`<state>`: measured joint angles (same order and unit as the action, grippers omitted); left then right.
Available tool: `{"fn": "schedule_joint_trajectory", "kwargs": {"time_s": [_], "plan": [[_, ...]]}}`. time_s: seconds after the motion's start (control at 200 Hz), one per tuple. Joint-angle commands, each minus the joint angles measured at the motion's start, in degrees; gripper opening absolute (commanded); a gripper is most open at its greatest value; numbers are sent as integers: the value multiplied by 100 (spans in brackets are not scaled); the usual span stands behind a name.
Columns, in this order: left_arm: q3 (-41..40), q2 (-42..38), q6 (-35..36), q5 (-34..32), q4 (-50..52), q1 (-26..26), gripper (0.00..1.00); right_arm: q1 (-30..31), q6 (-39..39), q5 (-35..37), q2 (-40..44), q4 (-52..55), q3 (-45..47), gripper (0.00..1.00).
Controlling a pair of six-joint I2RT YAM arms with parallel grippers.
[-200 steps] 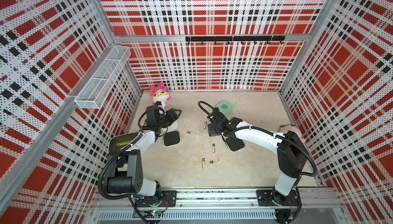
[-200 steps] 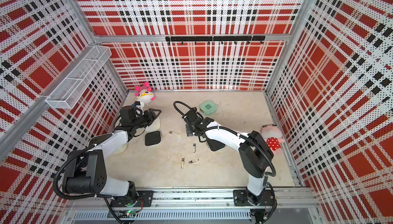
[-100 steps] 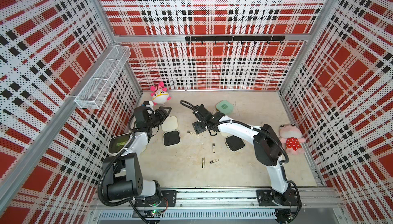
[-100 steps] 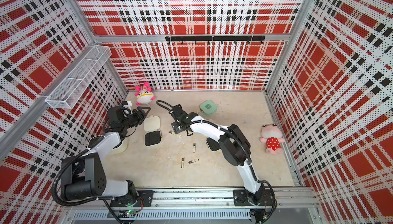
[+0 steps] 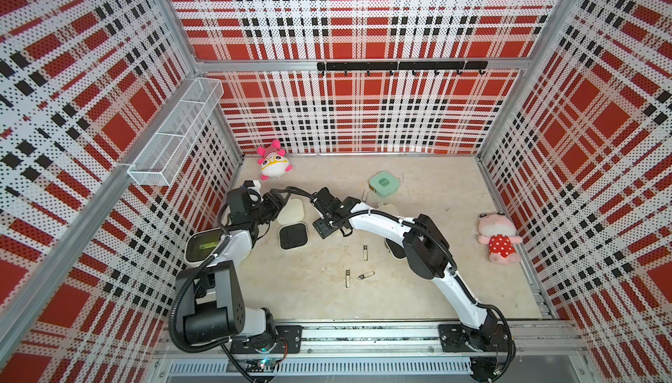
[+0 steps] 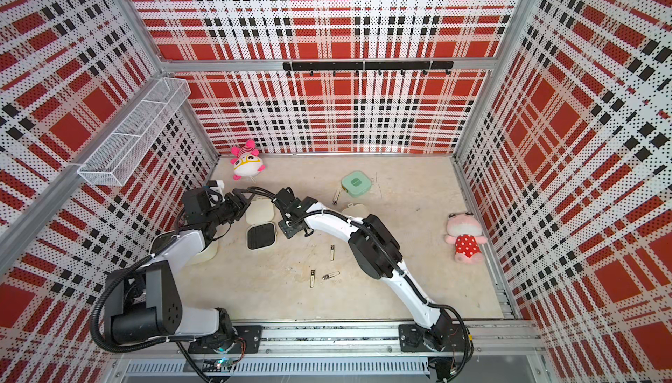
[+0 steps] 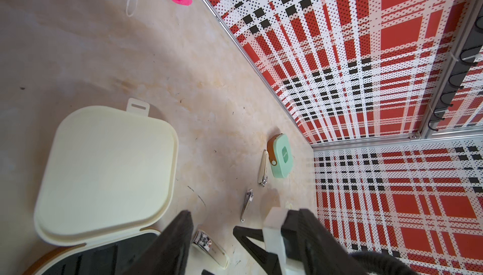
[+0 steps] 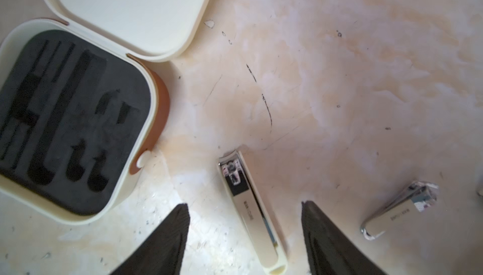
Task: Organize nail clipper sets
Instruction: Pick up the nail clipper from the center of the board.
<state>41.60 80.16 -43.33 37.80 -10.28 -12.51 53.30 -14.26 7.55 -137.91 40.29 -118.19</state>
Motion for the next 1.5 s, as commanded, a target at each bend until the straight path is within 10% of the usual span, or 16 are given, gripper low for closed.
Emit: {"fn": "schedule_joint_trajectory", "kwargs": {"time_s": [0.0, 0.962, 1.493], "plan": [[-91, -129, 97, 157, -96, -71, 68, -13, 108, 90, -311, 289, -399, 68], [52, -28, 200, -137, 41, 549, 68, -90, -339, -217, -343, 50, -330, 25], [604, 655, 18, -592, -69, 2089, 68, -667, -854, 493, 2968, -1638, 3876, 19]]}}
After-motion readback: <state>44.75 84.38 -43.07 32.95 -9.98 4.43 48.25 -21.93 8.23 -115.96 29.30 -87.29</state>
